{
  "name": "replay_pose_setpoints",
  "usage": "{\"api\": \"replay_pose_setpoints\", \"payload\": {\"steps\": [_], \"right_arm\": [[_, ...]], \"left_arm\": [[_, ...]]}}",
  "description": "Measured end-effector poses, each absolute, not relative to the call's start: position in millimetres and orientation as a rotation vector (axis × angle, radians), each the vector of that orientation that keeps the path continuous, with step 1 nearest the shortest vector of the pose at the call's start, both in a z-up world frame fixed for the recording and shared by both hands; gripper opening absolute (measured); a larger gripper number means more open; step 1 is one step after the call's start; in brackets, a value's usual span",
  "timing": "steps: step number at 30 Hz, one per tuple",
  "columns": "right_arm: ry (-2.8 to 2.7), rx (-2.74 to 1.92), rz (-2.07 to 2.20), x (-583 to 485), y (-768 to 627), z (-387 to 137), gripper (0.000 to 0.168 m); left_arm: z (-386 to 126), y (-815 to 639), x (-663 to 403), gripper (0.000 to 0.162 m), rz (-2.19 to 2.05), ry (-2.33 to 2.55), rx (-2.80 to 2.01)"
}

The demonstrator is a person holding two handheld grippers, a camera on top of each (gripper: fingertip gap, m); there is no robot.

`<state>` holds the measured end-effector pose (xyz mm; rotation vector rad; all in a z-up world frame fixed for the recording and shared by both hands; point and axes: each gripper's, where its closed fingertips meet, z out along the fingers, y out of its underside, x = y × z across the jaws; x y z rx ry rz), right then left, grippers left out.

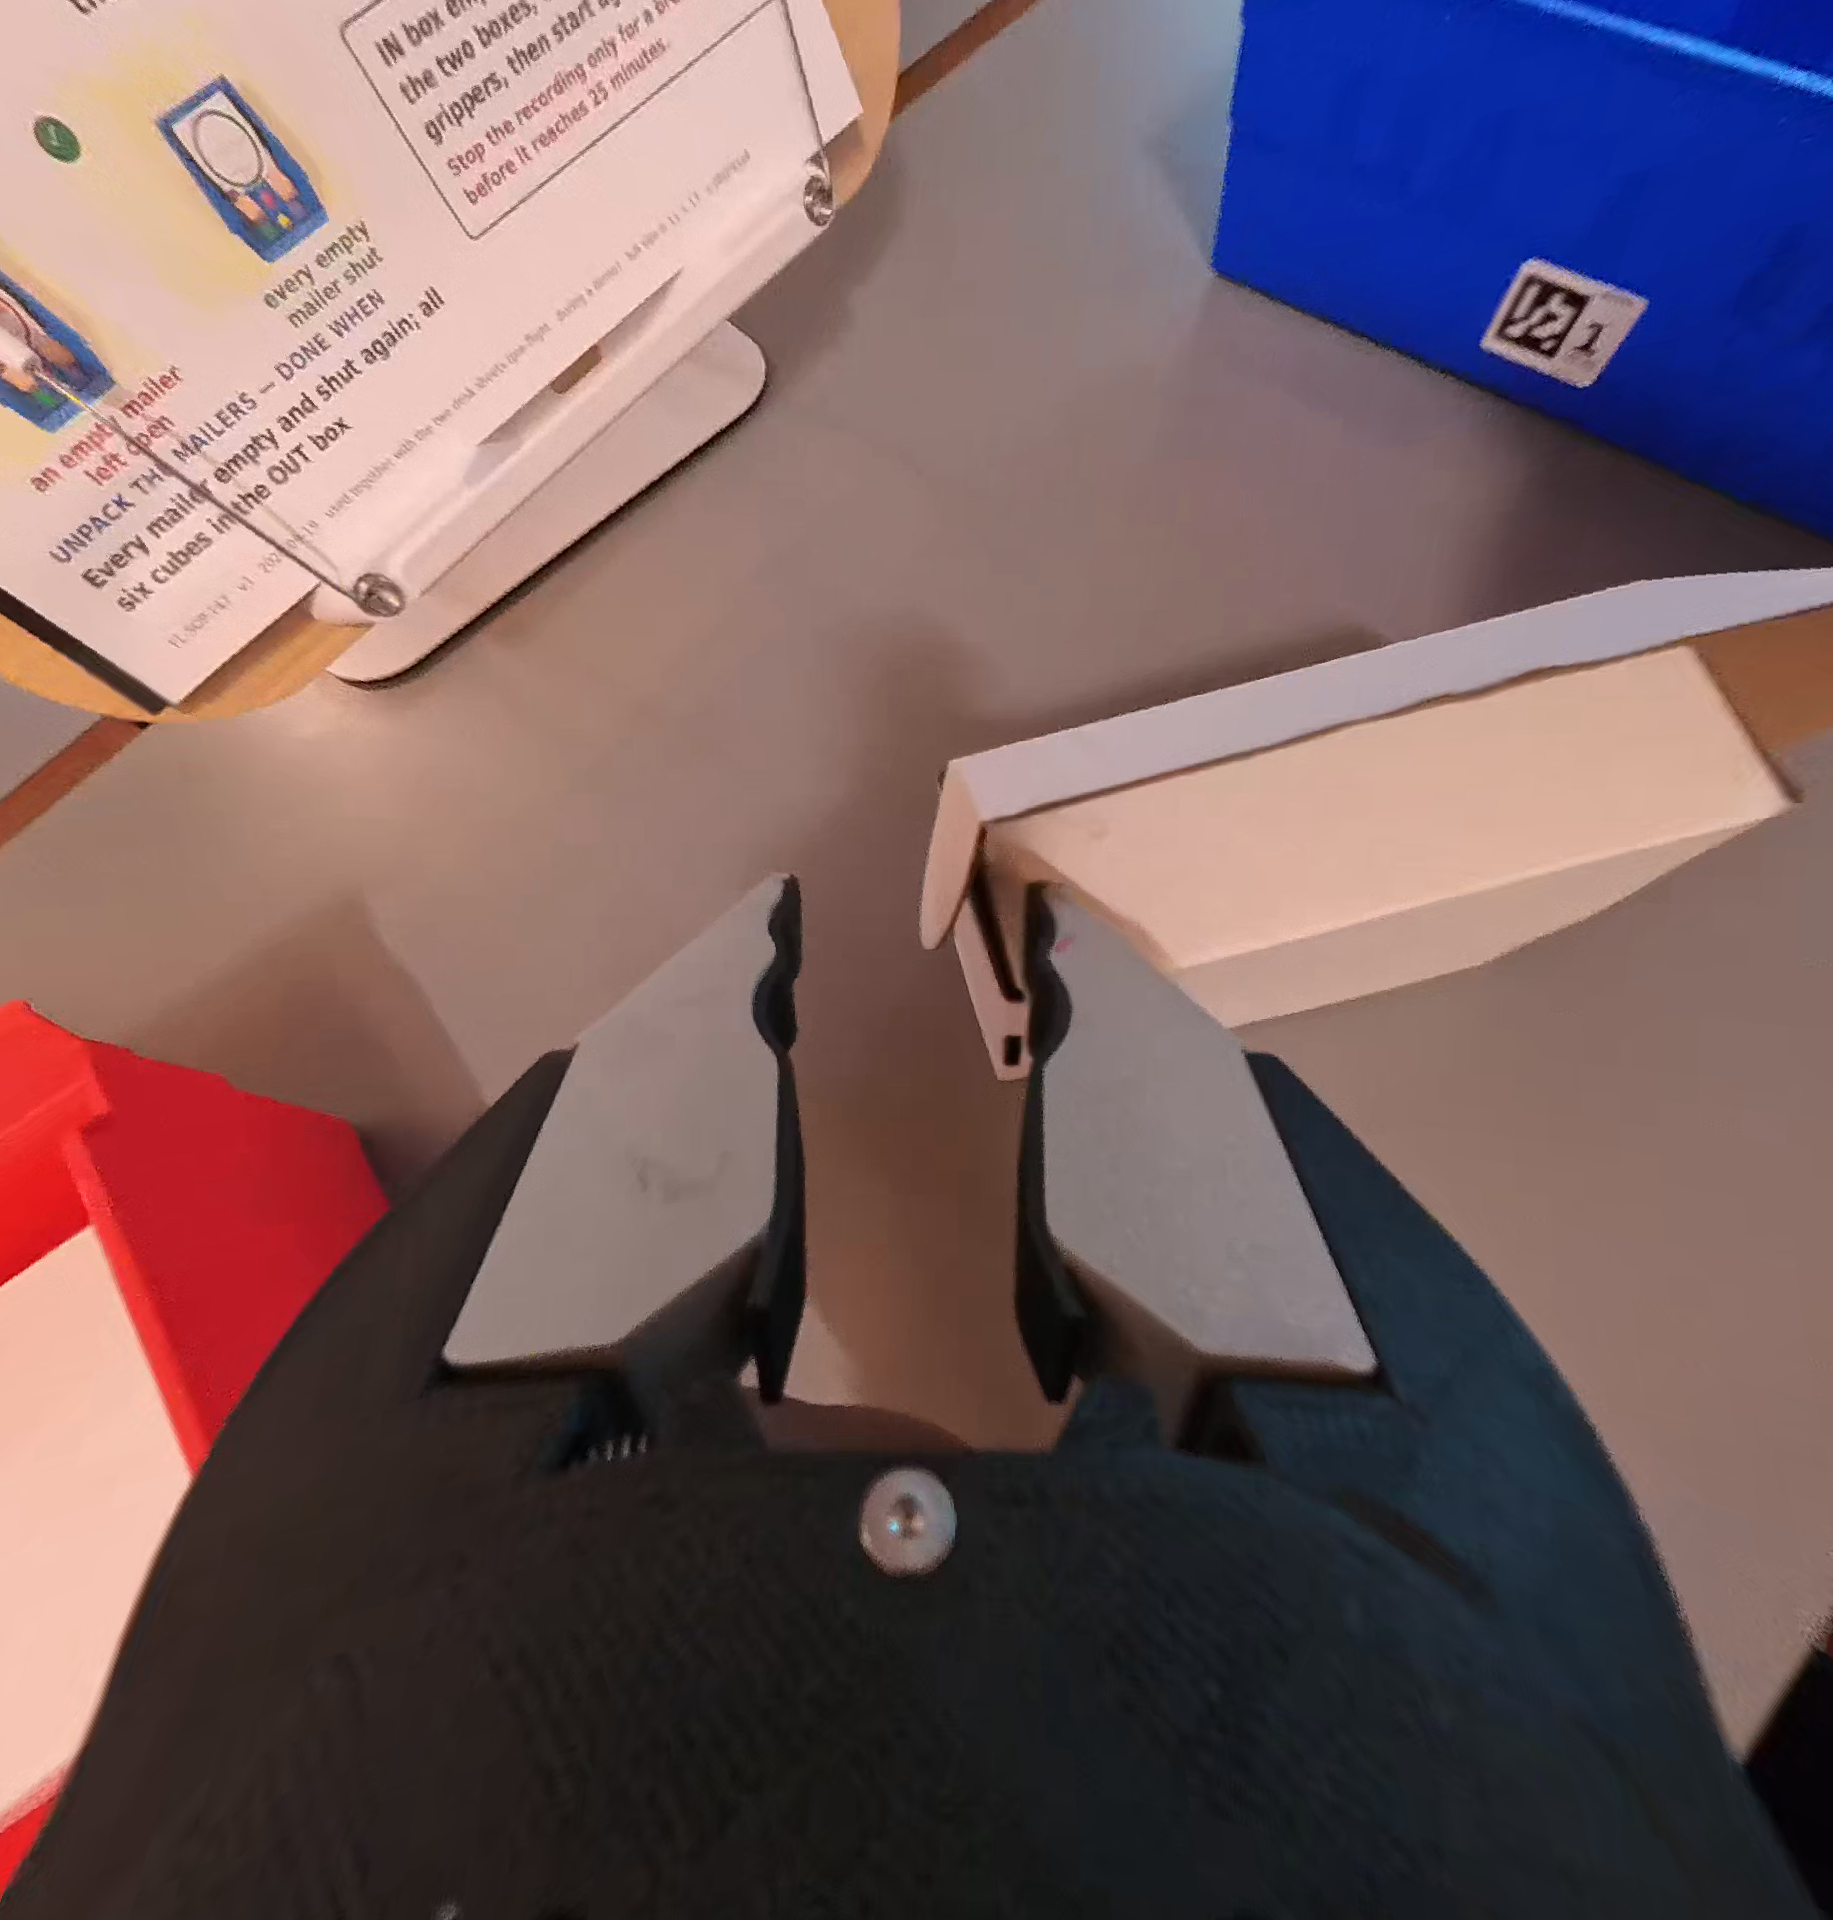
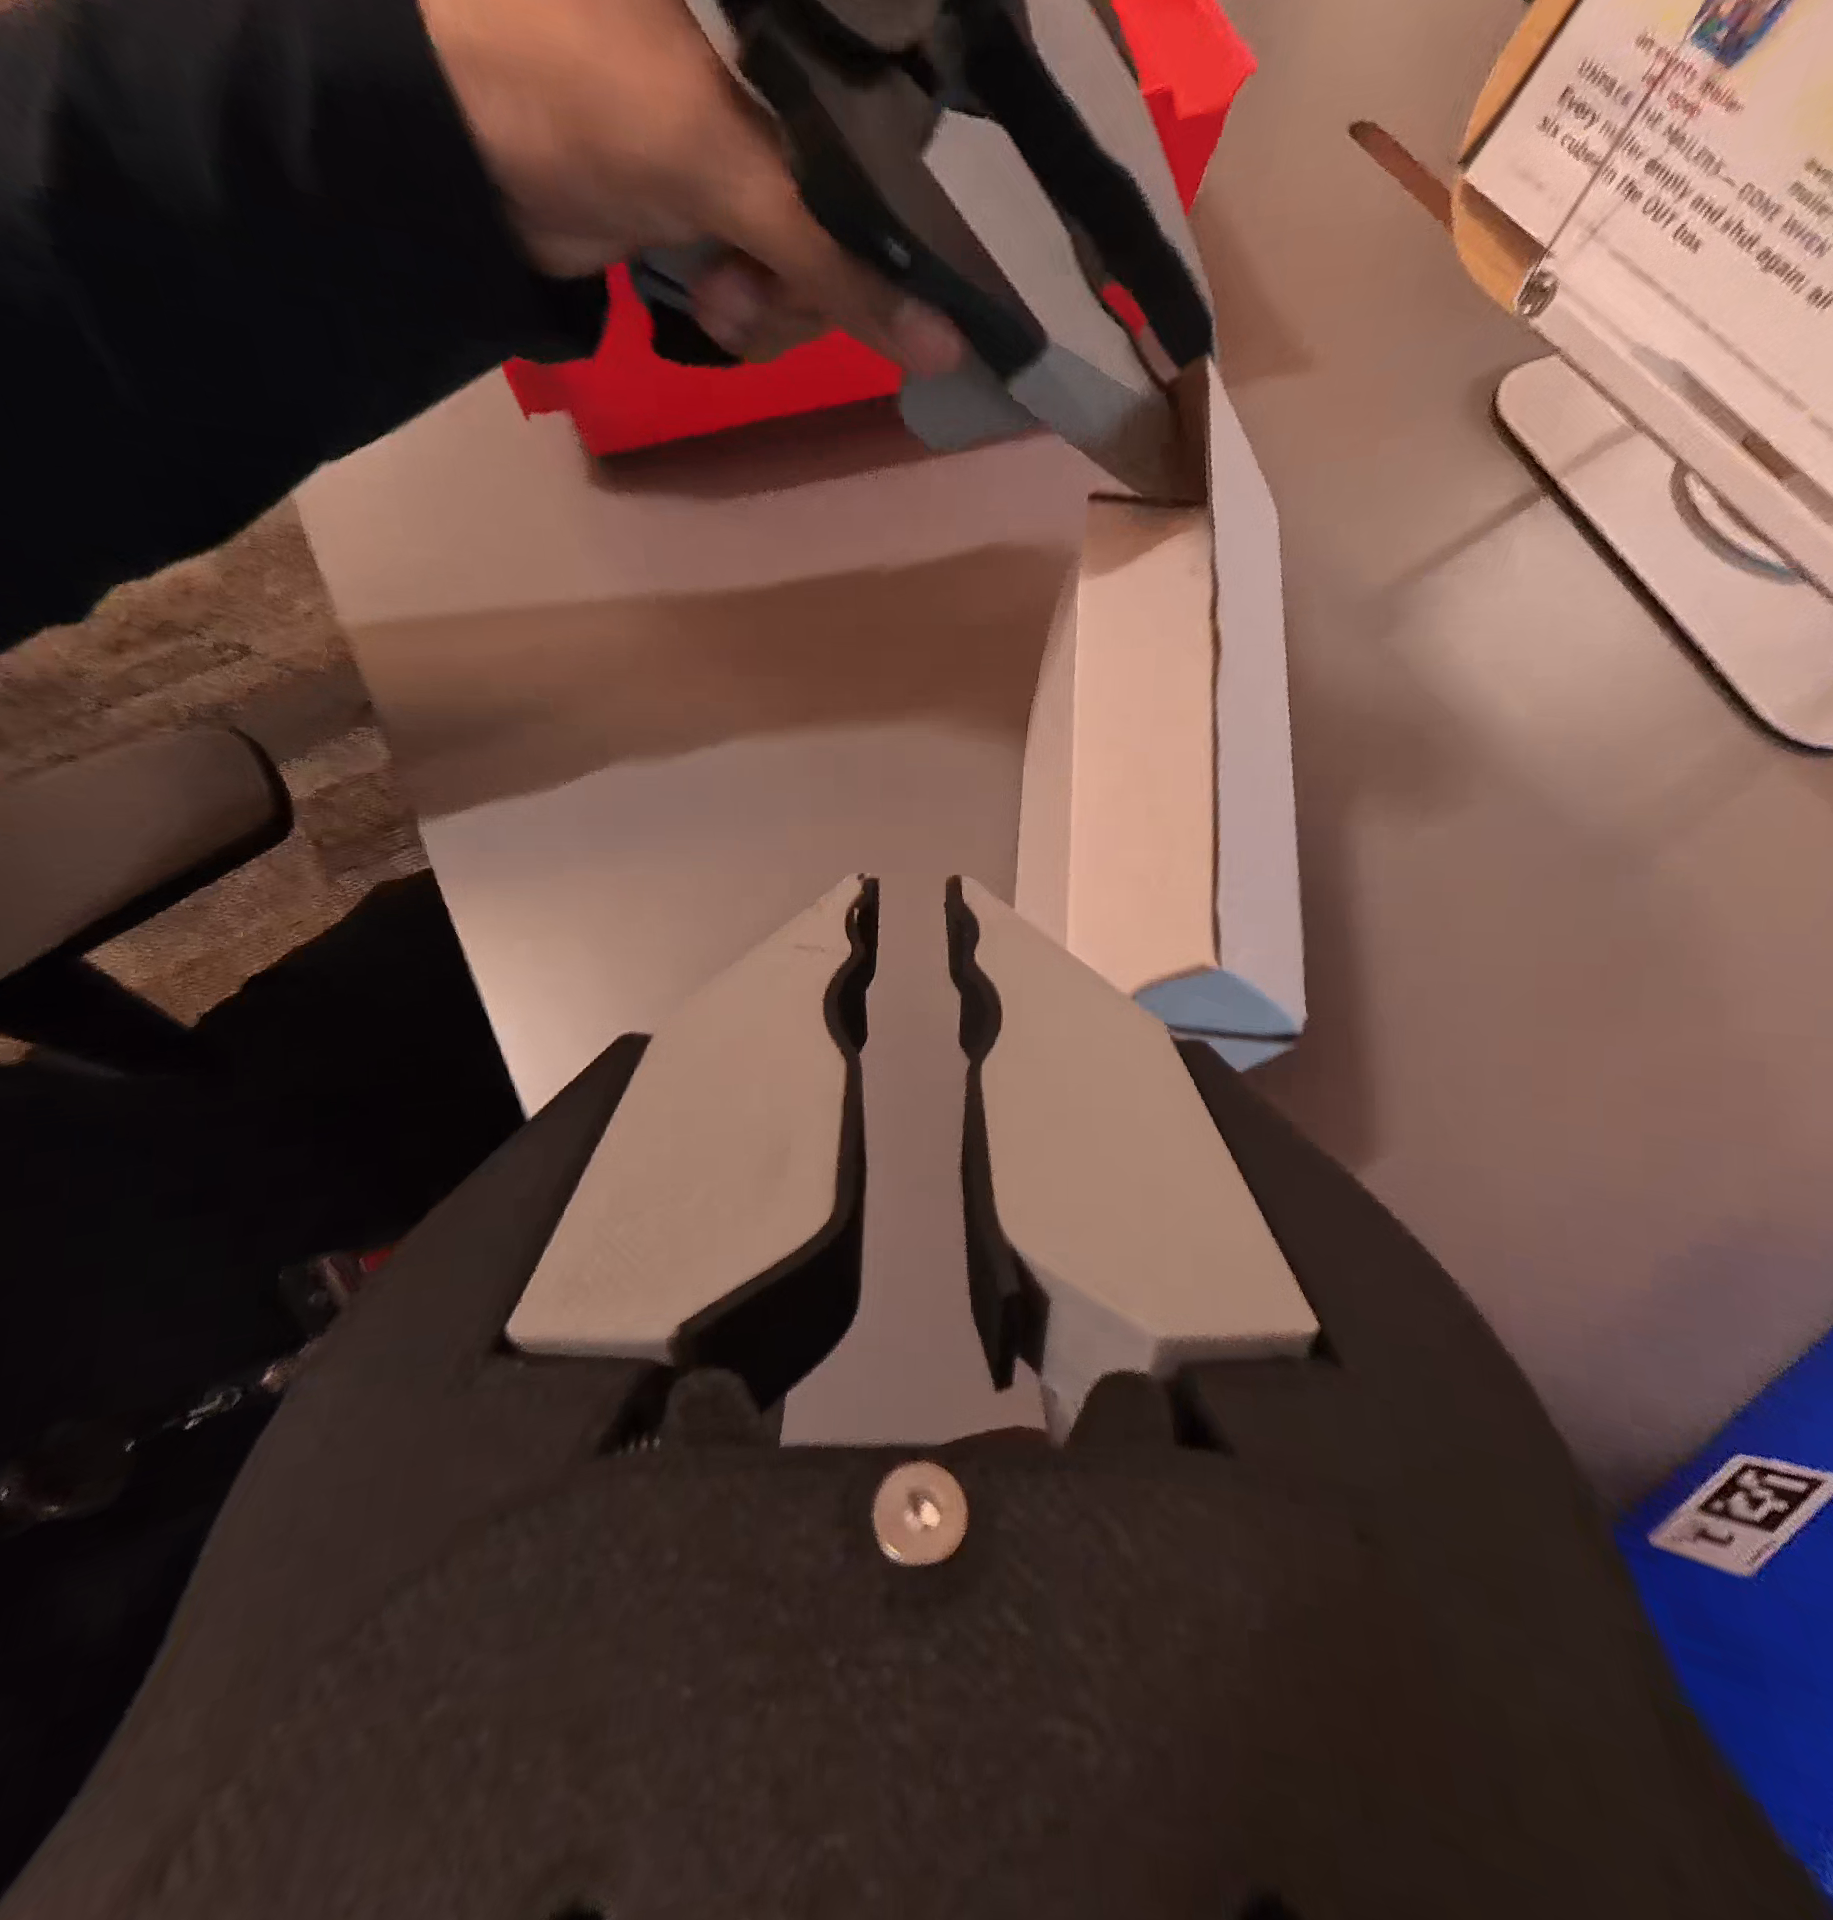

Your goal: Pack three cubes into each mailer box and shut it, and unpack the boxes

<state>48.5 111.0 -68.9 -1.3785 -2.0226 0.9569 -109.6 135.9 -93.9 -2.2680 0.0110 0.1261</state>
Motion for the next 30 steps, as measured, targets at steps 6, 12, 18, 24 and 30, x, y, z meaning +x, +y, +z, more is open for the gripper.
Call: {"api": "replay_pose_setpoints", "payload": {"steps": [6, 12, 18, 24, 30], "right_arm": [[-1.886, -1.352, 0.757, 10.9, 118.7, -75.8, 0.006], [-1.902, -1.282, 0.398, -19.6, 123.4, -95.7, 0.000], [-1.964, -1.269, 0.345, -24.7, 123.2, -102.7, 0.000], [-2.014, -1.227, 0.295, -24.4, 122.2, -103.3, 0.000], [-1.976, -1.235, 0.332, -28.6, 130.6, -103.0, 0.000]], "left_arm": [[-97.0, 144.3, -105.9, 0.000, 0.160, 0.068, -2.310], [-96.1, 137.6, -95.6, 0.000, 0.128, 0.050, -2.421], [-90.9, 130.6, -94.6, 0.000, -0.138, -0.033, -2.535], [-84.3, 126.6, -89.8, 0.002, -0.401, -0.115, -2.592], [-87.4, 130.1, -93.5, 0.002, -0.396, -0.153, -2.576]]}}
